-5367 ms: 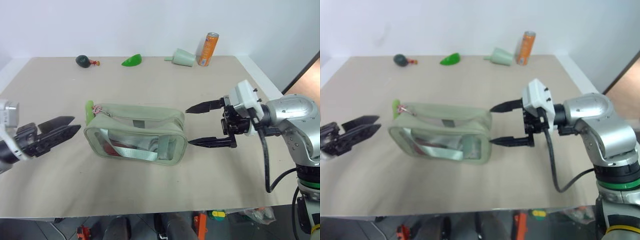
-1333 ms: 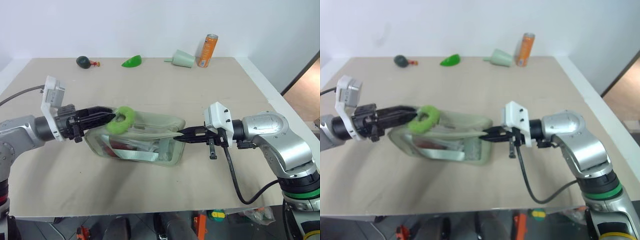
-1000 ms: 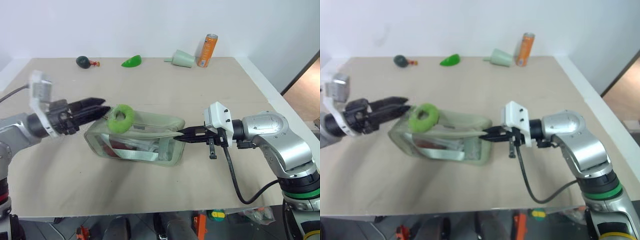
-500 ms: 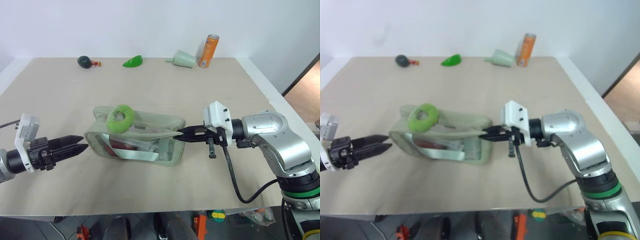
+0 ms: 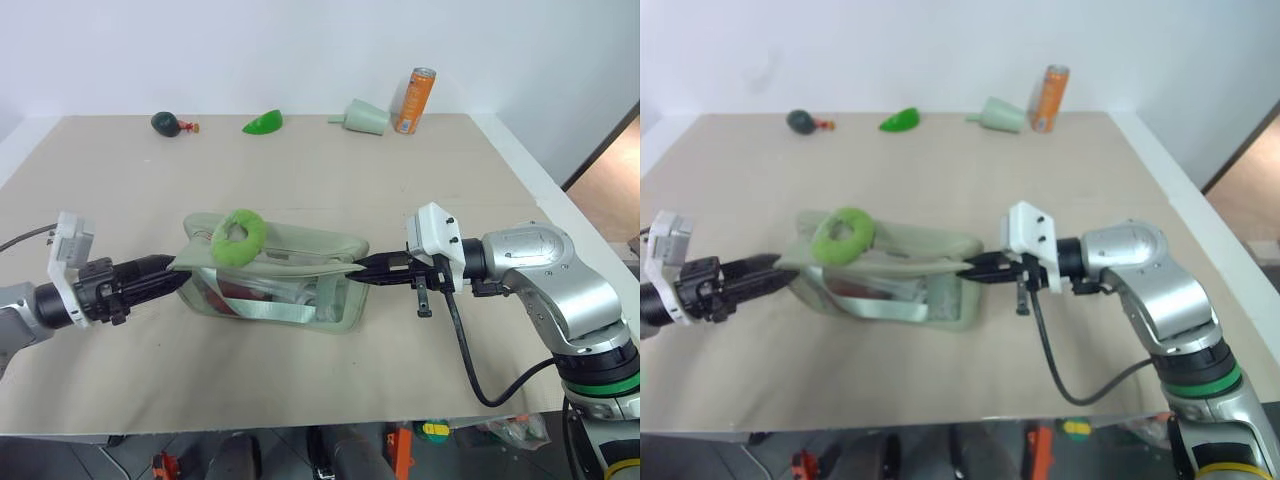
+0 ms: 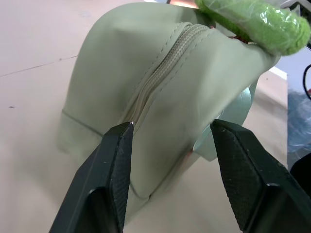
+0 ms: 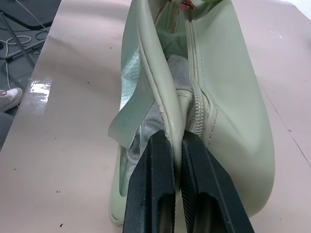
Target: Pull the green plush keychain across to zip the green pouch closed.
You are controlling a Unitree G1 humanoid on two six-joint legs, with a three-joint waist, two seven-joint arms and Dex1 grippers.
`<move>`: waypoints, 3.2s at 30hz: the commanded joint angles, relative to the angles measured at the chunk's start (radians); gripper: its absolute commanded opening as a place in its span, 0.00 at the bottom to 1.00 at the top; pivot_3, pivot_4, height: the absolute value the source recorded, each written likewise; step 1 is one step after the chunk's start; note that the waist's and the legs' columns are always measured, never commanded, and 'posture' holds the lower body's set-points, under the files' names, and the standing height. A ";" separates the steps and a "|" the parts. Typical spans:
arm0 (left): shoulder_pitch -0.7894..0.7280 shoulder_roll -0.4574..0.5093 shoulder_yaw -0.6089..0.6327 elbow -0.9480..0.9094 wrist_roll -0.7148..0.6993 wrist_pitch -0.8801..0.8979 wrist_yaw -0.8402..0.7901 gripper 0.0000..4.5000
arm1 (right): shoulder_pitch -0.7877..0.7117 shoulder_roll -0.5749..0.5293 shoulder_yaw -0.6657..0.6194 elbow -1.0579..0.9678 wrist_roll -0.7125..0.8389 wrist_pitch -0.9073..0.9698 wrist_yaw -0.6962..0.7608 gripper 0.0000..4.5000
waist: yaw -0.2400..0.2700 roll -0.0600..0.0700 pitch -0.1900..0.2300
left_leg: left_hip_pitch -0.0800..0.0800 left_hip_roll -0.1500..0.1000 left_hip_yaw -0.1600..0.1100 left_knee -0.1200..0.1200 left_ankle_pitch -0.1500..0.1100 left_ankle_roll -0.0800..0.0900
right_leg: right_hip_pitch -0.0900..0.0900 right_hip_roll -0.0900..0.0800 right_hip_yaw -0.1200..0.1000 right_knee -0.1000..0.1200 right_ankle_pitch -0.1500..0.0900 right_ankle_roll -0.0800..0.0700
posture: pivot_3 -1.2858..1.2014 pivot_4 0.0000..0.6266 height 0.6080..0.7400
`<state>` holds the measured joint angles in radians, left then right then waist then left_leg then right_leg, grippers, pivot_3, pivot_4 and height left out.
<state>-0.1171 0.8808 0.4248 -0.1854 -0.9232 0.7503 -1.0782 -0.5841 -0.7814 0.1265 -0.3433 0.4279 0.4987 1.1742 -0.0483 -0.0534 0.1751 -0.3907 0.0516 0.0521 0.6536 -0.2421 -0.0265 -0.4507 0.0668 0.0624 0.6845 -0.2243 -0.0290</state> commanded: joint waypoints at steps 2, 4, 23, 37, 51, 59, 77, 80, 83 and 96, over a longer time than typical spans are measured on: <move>-0.031 -0.004 -0.001 -0.005 -0.044 0.030 -0.019 0.17 | -0.002 -0.010 -0.012 -0.026 0.005 0.004 -0.006 0.00 | 0.000 0.000 0.000 | 0.000 0.000 0.000 0.000 0.000 0.000 | 0.000 0.000 0.000 0.000 0.000 0.000 | 0.52 0.24 1.00; -0.022 -0.008 -0.006 -0.015 -0.046 0.035 -0.016 0.01 | 0.002 -0.010 -0.012 -0.024 0.003 0.002 -0.007 0.00 | 0.000 0.000 0.000 | 0.000 0.000 0.000 0.000 0.000 0.000 | 0.000 0.000 0.000 0.000 0.000 0.000 | 0.52 0.24 1.00; 0.040 -0.120 -0.072 -0.060 0.021 -0.014 0.081 0.00 | 0.020 -0.044 -0.174 -0.020 0.149 0.109 -0.034 0.91 | 0.004 0.000 0.000 | 0.001 -0.006 0.000 0.001 0.000 0.000 | 0.004 -0.007 0.001 -0.001 0.000 0.001 | 0.52 0.24 1.00; 0.031 -0.122 -0.088 -0.053 0.021 -0.024 0.078 0.00 | -0.277 0.107 -0.055 0.158 -0.054 -0.174 -0.134 0.91 | 0.005 0.003 -0.002 | 0.007 -0.005 0.000 0.001 0.000 0.002 | 0.009 -0.006 0.001 -0.002 0.001 0.003 | 0.52 0.24 1.00; 0.011 -0.118 -0.052 -0.052 -0.015 -0.014 0.097 0.00 | -0.334 0.192 0.149 0.234 -0.227 -0.569 0.052 0.91 | 0.009 0.003 -0.002 | 0.004 -0.008 -0.001 0.001 -0.002 0.004 | 0.008 -0.011 -0.001 -0.003 -0.002 0.002 | 0.52 0.24 1.00; 0.006 -0.115 -0.053 -0.053 -0.023 -0.011 0.102 0.00 | -0.359 0.301 0.204 0.313 -0.305 -0.660 0.015 0.91 | 0.009 0.003 -0.002 | 0.004 -0.008 -0.001 0.001 -0.002 0.004 | 0.008 -0.011 -0.002 -0.002 -0.002 0.001 | 0.52 0.24 1.00; 0.026 -0.110 -0.034 -0.072 -0.041 0.000 0.119 0.00 | -0.428 0.446 0.229 0.500 -0.376 -0.807 -0.009 0.67 | 0.006 0.003 -0.002 | 0.004 -0.008 -0.001 0.001 -0.002 0.004 | 0.008 -0.011 -0.002 -0.002 -0.002 0.001 | 0.52 0.24 1.00; 0.026 -0.110 -0.031 -0.073 -0.042 0.004 0.122 0.00 | -0.428 0.451 0.229 0.499 -0.372 -0.800 0.000 0.42 | 0.005 0.003 -0.002 | 0.004 -0.008 -0.001 0.001 -0.002 0.004 | 0.008 -0.011 -0.002 -0.002 -0.002 0.001 | 0.52 0.24 1.00; 0.028 -0.111 -0.029 -0.076 -0.043 0.006 0.123 0.00 | -0.428 0.456 0.227 0.502 -0.373 -0.796 0.005 0.20 | 0.005 0.003 -0.002 | 0.004 -0.008 -0.001 0.001 -0.002 0.004 | 0.008 -0.011 -0.002 -0.002 -0.002 0.001 | 0.52 0.24 1.00; 0.026 -0.114 -0.031 -0.079 -0.046 0.008 0.133 0.00 | -0.435 0.452 0.215 0.528 -0.383 -0.794 0.008 0.00 | 0.004 0.003 -0.002 | 0.004 -0.008 -0.001 0.001 -0.002 0.004 | 0.008 -0.011 -0.002 -0.002 -0.002 0.001 | 0.52 0.24 1.00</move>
<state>-0.0964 0.7610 0.3904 -0.2469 -0.9637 0.7493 -0.9474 -0.9899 -0.3261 0.3595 0.1883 0.0383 -0.2890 1.1921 -0.0439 -0.0503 0.1734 -0.3868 0.0439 0.0509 0.6547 -0.2441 -0.0228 -0.4427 0.0556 0.0607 0.6821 -0.2267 -0.0281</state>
